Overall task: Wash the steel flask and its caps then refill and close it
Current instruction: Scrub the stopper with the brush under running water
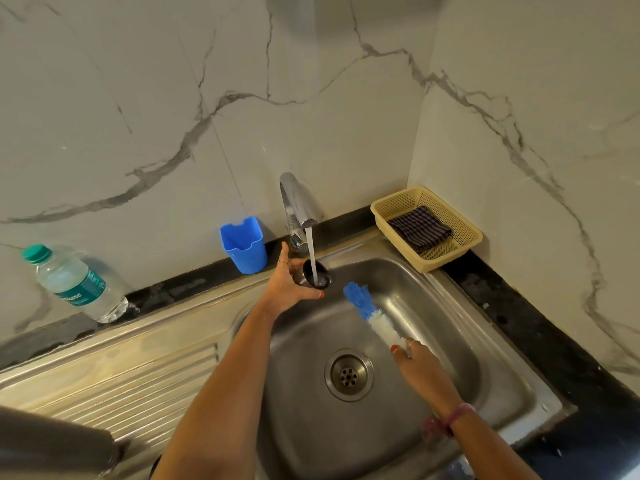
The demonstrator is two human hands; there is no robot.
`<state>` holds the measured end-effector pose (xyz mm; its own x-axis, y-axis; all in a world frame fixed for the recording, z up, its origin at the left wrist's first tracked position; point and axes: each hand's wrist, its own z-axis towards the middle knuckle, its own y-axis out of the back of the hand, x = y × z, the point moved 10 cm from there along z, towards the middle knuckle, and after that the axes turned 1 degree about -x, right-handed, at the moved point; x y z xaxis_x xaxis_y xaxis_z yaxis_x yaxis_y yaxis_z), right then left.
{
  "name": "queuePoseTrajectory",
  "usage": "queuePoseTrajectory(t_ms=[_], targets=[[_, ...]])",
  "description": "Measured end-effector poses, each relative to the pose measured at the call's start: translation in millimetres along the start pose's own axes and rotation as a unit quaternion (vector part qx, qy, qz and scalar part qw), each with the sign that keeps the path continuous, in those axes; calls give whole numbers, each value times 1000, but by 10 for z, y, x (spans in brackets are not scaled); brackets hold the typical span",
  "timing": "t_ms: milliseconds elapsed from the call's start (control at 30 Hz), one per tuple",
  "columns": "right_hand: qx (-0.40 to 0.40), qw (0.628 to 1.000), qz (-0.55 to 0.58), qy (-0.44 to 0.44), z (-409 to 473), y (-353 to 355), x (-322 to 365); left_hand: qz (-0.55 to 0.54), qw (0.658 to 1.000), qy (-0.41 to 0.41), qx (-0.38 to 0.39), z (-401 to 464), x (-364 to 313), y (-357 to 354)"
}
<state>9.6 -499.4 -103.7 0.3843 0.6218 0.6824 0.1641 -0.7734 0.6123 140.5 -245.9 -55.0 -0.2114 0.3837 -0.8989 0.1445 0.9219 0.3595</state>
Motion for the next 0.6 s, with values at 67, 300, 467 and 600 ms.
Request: queuePoseTrajectory(t_ms=[67, 300, 467, 600], targets=[[-3, 1000, 3, -3, 23, 6, -21, 7, 1000, -7, 16, 40, -72, 0], [-9, 1000, 4, -17, 97, 9, -172, 30, 998, -6, 49, 94, -154, -35], [-10, 1000, -8, -26, 102, 7, -230, 61, 996, 5, 70, 130, -218, -92], [-9, 1000, -6, -27, 108, 8, -232, 88, 993, 22, 74, 184, -211, -113]])
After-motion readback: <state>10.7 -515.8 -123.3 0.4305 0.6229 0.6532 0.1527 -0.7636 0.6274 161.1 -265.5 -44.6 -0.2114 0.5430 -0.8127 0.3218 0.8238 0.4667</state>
